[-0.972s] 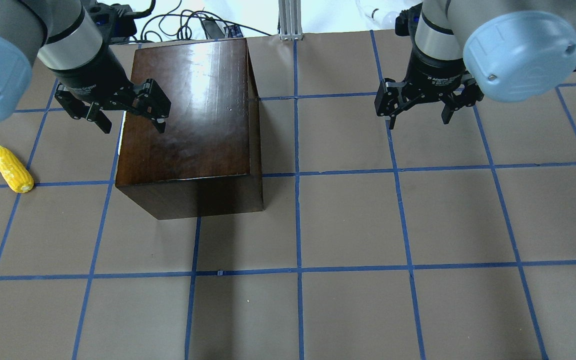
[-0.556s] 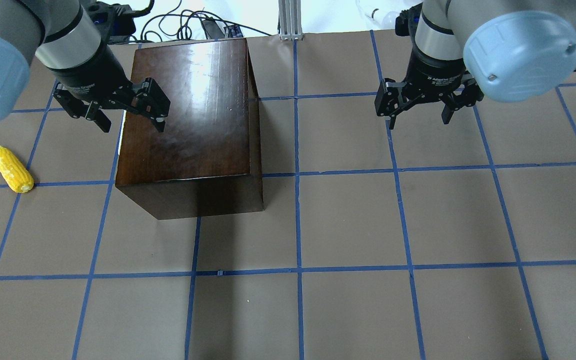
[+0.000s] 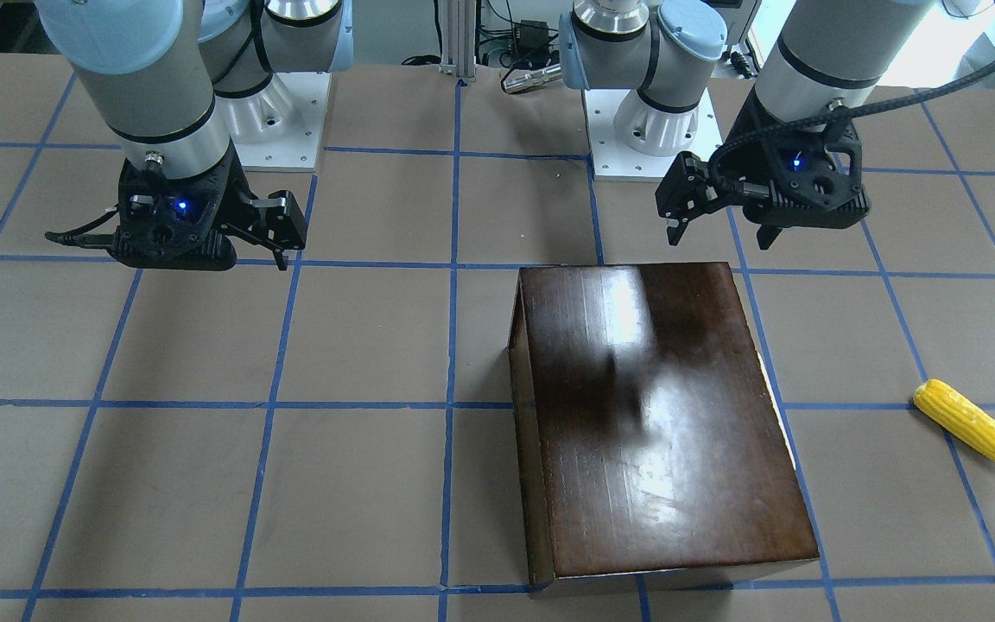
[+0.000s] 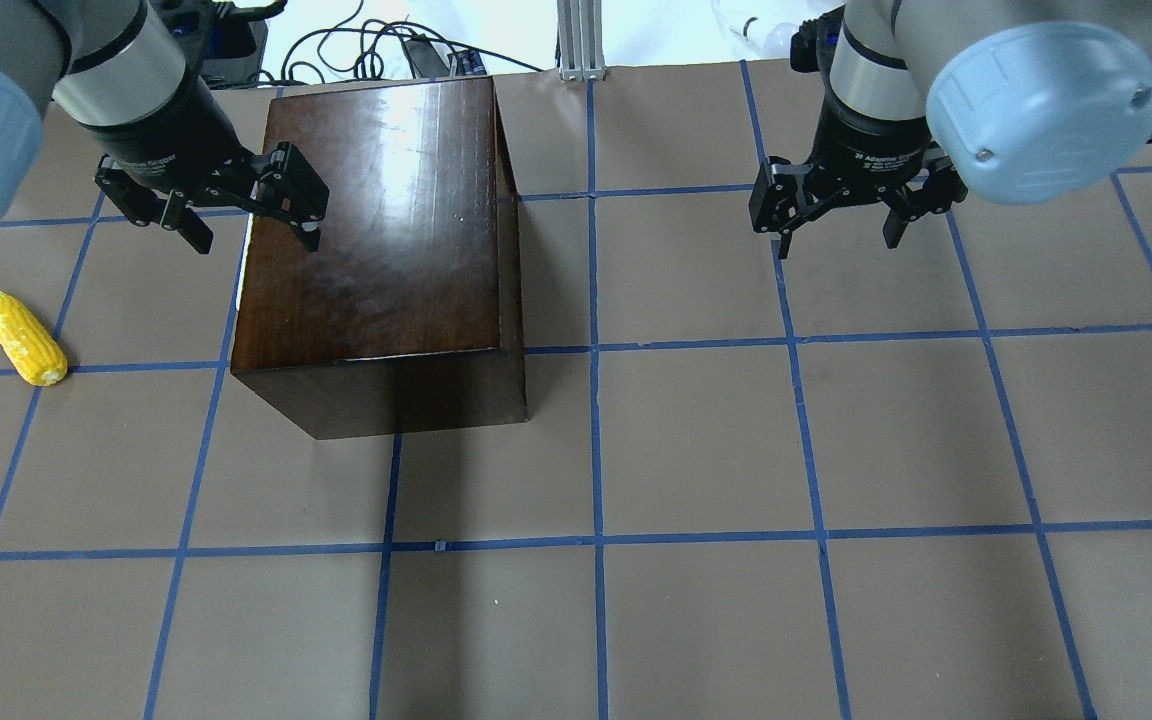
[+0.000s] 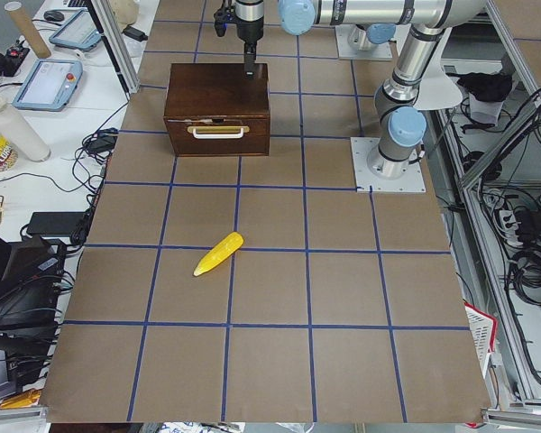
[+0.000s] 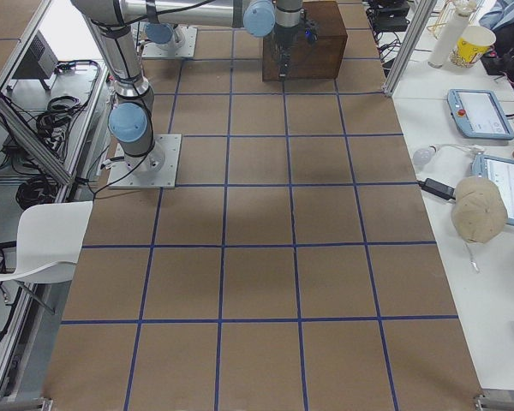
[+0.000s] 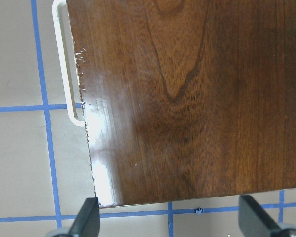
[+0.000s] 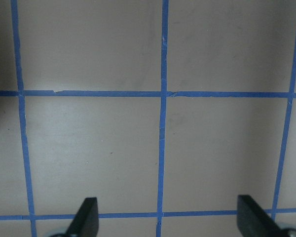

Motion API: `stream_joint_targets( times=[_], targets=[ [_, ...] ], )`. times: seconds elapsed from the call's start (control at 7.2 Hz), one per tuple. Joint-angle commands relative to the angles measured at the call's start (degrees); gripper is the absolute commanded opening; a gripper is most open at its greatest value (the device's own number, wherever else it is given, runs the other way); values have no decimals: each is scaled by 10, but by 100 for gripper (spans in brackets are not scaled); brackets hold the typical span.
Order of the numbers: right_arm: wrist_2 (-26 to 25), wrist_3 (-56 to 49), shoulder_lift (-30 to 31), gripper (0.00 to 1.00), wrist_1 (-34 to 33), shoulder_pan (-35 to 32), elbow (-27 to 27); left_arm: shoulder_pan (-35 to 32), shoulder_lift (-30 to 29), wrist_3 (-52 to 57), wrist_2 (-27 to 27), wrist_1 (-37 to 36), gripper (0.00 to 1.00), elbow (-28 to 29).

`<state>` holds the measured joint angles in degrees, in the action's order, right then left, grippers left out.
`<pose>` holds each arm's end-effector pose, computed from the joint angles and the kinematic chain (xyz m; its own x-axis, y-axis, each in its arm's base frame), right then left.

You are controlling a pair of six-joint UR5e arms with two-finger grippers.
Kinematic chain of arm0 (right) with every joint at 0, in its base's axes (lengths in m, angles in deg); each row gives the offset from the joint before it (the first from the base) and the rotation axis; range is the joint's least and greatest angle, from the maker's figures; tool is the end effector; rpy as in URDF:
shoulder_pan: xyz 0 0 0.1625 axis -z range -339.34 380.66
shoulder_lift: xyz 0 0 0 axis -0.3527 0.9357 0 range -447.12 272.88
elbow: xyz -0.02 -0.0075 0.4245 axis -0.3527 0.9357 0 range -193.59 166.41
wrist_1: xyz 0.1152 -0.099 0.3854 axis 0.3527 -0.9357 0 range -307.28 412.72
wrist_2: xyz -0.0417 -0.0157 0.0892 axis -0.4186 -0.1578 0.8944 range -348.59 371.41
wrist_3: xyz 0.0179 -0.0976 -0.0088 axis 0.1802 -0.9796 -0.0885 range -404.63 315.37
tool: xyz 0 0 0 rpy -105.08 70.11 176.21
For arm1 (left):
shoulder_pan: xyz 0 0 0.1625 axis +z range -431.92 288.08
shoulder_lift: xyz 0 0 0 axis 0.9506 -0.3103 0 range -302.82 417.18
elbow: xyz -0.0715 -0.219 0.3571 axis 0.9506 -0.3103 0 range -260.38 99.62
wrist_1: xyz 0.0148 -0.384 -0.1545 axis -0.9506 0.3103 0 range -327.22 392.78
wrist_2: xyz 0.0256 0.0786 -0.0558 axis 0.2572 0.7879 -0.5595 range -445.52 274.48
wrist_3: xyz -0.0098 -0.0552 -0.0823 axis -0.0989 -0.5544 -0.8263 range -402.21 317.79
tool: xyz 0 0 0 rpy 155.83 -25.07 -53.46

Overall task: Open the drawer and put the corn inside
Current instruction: 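Move the left gripper down beside the cabinet toward the white drawer handle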

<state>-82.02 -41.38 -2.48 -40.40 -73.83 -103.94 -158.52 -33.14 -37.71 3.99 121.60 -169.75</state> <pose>0.1679 -0.5136 0.4428 -0.9978 -0.0242 0.0622 -0.0216 0.9989 0.0419 -0.1043 -0.5039 0.4926 -0.9998 0.0193 0.0064 0.0191 0.9995 -0.0267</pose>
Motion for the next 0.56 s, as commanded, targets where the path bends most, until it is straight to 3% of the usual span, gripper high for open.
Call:
stream_joint_targets(
  times=[0.0,0.28,0.42],
  targets=[
    [1,0,0,100,0,0,0,47,-3,3,0,5,100,25],
    [-1,0,1,100,0,0,0,113,-14,37,-62,-1,100,28],
    [-1,0,0,100,0,0,0,156,-24,113,-73,-8,100,27]
  ],
)
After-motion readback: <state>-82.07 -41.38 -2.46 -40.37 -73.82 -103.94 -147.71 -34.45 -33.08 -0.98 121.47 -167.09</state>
